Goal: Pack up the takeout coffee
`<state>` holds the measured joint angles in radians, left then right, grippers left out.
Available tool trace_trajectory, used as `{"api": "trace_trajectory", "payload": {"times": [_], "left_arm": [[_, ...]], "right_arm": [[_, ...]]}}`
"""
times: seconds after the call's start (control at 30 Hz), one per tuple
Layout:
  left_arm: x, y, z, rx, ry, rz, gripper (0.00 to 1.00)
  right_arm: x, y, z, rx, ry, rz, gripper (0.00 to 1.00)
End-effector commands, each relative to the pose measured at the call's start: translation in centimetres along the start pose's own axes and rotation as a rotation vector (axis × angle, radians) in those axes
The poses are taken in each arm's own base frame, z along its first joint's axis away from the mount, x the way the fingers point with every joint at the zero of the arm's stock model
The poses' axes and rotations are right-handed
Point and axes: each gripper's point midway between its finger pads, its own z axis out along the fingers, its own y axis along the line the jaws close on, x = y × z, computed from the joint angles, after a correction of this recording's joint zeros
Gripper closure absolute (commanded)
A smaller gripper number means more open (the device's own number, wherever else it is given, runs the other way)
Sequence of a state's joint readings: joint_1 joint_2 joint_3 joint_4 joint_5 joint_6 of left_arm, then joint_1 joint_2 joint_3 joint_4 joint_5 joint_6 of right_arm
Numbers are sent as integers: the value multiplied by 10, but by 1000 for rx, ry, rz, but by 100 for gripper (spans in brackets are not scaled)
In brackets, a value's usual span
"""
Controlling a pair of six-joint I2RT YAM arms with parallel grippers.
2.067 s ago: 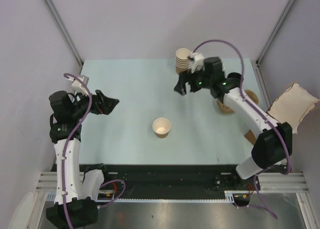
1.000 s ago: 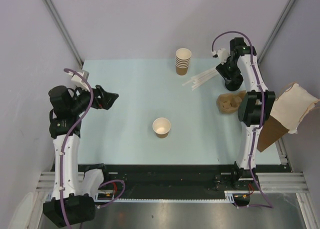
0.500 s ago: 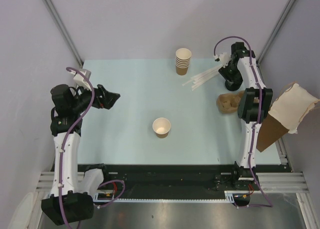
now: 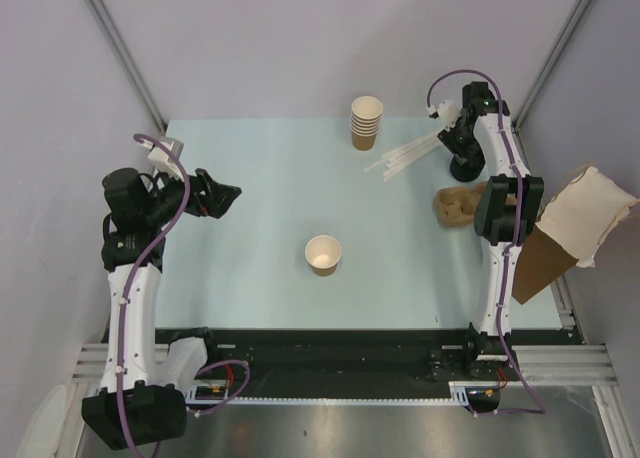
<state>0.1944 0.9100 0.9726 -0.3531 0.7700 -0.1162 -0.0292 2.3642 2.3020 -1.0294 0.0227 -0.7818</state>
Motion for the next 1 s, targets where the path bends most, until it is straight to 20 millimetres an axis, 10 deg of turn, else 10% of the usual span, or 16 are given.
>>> {"api": "trace_trajectory", "payload": {"times": [0.0, 0.47, 0.97], "left_arm": [[-10, -4, 1, 17, -27, 21, 0], [-5, -1, 4, 12, -19, 11, 1], [-5, 0, 5, 14, -21, 9, 0]], "right_arm": [[-11, -11, 1, 36, -33, -9, 55], [-5, -7, 9, 9, -22, 7, 55], [-16, -10, -9, 0, -84, 0, 81]]}}
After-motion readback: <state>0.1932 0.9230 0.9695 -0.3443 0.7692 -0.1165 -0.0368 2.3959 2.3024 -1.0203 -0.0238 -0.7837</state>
